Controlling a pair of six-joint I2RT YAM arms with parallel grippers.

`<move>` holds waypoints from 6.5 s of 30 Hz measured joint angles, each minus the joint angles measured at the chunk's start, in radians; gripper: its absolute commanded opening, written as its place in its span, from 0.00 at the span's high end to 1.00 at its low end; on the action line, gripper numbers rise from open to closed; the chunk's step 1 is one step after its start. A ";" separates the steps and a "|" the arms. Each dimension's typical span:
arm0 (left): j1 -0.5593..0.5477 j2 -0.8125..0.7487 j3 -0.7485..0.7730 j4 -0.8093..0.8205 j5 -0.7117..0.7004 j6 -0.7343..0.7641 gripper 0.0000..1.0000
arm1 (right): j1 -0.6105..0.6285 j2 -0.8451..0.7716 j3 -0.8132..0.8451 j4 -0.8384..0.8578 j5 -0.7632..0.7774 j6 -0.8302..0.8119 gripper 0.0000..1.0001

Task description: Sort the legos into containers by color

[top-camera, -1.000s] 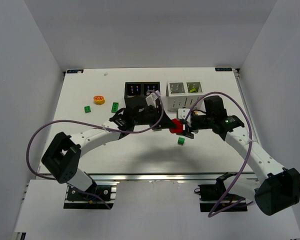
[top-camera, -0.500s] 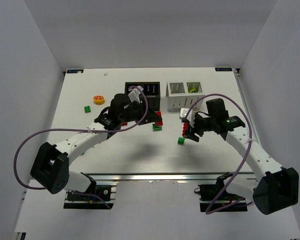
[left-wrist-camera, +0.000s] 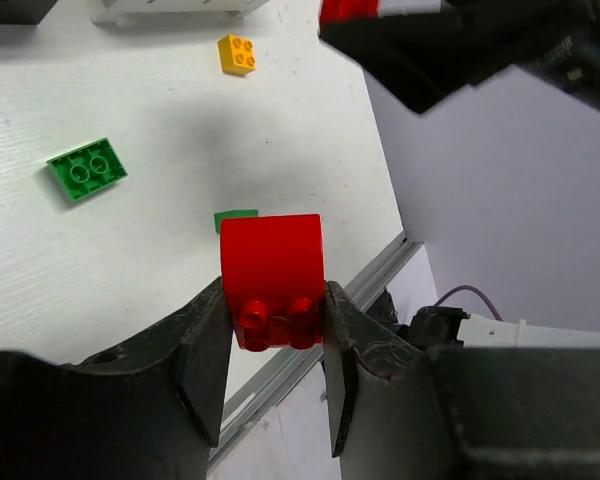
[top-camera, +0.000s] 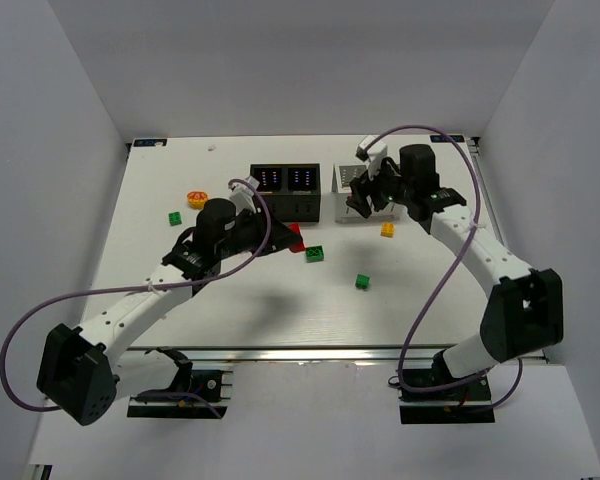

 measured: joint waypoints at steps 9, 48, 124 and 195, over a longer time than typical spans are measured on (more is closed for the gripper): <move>0.000 -0.062 -0.060 -0.008 -0.047 -0.018 0.91 | -0.005 0.204 0.121 0.109 0.170 0.161 0.84; 0.000 0.122 0.108 -0.019 -0.024 0.006 0.91 | -0.019 0.363 0.213 0.189 0.201 0.122 0.36; -0.023 -0.047 0.182 -0.270 -0.479 0.497 0.07 | -0.385 -0.249 -0.225 -0.446 -0.720 -0.602 0.11; 0.140 0.647 0.281 -0.406 -0.695 0.201 0.25 | -0.240 -0.232 -0.246 -0.243 -0.476 -0.274 0.11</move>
